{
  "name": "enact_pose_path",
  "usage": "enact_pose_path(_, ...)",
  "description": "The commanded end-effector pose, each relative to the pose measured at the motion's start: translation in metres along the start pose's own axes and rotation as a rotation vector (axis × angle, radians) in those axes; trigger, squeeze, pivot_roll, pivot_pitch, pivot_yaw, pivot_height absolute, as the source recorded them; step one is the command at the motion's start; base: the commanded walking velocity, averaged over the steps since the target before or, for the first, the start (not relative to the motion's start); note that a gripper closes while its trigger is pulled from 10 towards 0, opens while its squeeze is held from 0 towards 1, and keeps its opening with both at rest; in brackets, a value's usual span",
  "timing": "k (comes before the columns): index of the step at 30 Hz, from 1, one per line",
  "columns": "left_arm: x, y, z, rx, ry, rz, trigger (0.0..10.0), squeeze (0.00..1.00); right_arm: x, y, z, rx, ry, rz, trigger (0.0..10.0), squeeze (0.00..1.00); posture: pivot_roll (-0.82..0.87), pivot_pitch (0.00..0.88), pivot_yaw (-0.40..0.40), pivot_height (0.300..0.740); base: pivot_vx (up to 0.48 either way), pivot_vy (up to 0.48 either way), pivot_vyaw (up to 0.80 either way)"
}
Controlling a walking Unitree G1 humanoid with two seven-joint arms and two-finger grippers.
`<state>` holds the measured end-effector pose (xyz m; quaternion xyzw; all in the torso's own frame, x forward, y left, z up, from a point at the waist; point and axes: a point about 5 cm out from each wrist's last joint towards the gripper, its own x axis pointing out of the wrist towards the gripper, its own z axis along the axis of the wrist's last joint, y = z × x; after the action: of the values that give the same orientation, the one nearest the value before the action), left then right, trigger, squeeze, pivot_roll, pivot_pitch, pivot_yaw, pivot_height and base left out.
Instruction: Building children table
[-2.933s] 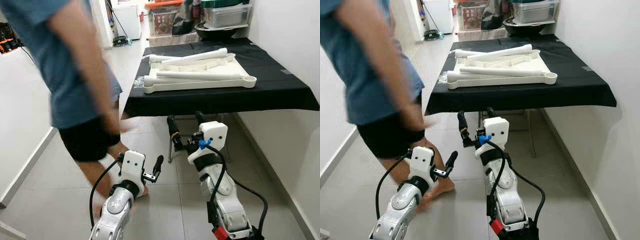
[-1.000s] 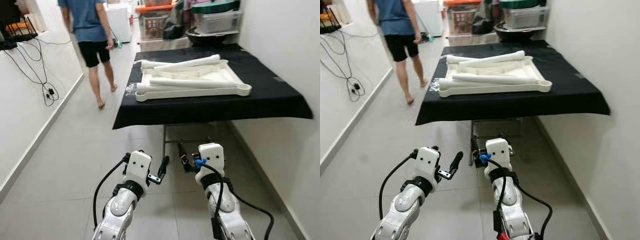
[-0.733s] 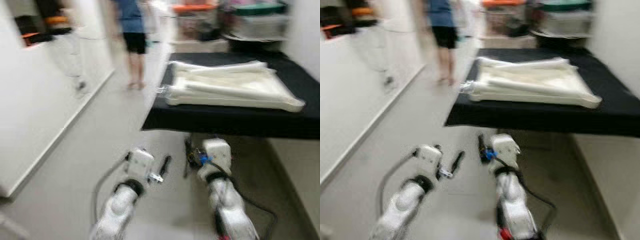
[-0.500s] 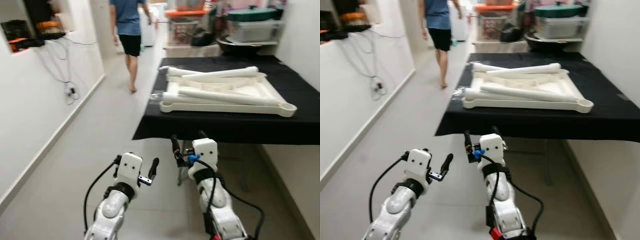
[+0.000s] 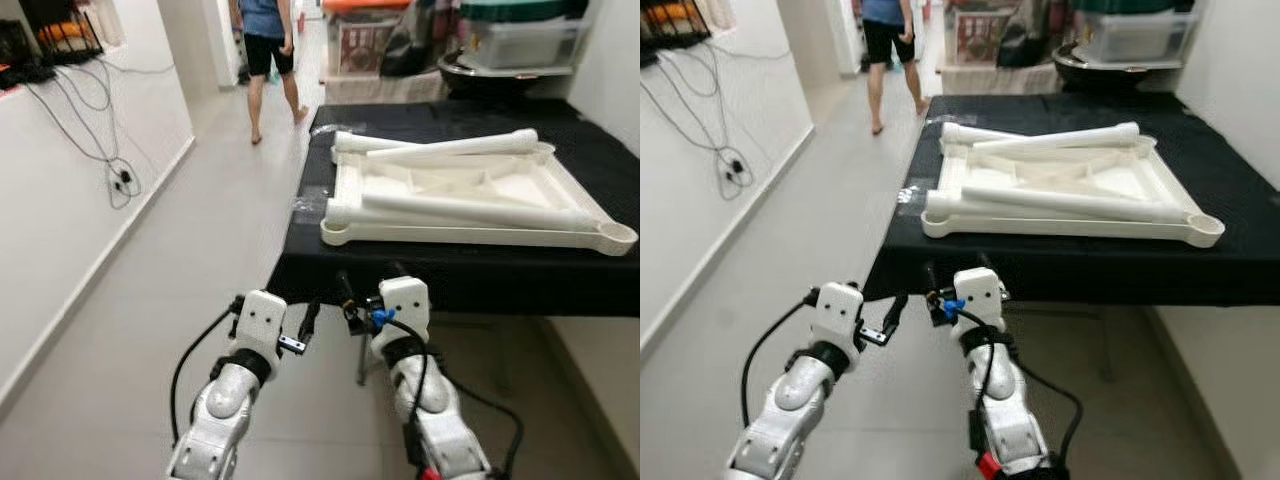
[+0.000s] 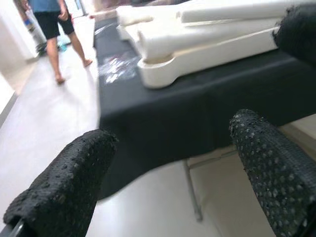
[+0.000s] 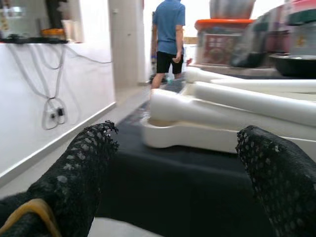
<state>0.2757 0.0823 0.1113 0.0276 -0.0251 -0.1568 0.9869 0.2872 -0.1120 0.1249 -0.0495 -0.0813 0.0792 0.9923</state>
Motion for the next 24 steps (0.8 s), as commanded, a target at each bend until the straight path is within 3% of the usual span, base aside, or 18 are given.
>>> enact_pose_path(1, -0.002, -0.001, -0.003, -0.001, 0.016, -0.002, 10.0, 0.00, -0.001, 0.000, -0.004, 0.005, 0.021, 0.003, 10.0, 0.00, -0.01, 0.000, 0.043, 0.740, 0.000, 0.000, -0.80)
enact_pose_path(5, -0.001, -0.002, -0.002, 0.010, 0.011, -0.008, 10.0, 0.00, 0.000, -0.001, -0.003, 0.005, 0.021, 0.001, 10.0, 0.00, -0.01, 0.000, 0.043, 0.740, 0.000, 0.000, -0.80)
enact_pose_path(11, -0.003, -0.001, 0.002, 0.034, -0.008, -0.009, 10.0, 0.00, 0.004, -0.004, 0.002, -0.002, -0.002, -0.008, 10.0, 0.00, -0.01, 0.000, 0.047, 0.740, 0.000, 0.000, 0.00)
enact_pose_path(14, -0.008, 0.010, 0.005, 0.080, -0.026, 0.028, 10.0, 0.00, 0.010, -0.013, 0.005, -0.017, -0.012, -0.016, 10.0, 0.00, 0.00, 0.000, 0.040, 0.740, 0.000, 0.000, 0.00)
enact_pose_path(19, -0.008, 0.014, -0.001, 0.028, 0.009, 0.058, 10.0, 0.00, 0.010, -0.017, 0.002, -0.023, -0.002, -0.015, 10.0, 0.00, 0.00, 0.000, 0.037, 0.740, 0.000, -0.295, 0.00)
enact_pose_path(24, -0.008, 0.013, -0.002, 0.041, 0.010, 0.050, 10.0, 0.00, 0.008, -0.013, 0.001, -0.016, 0.000, -0.009, 10.0, 0.00, 0.00, 0.000, 0.039, 0.740, 0.208, -0.364, 0.00)
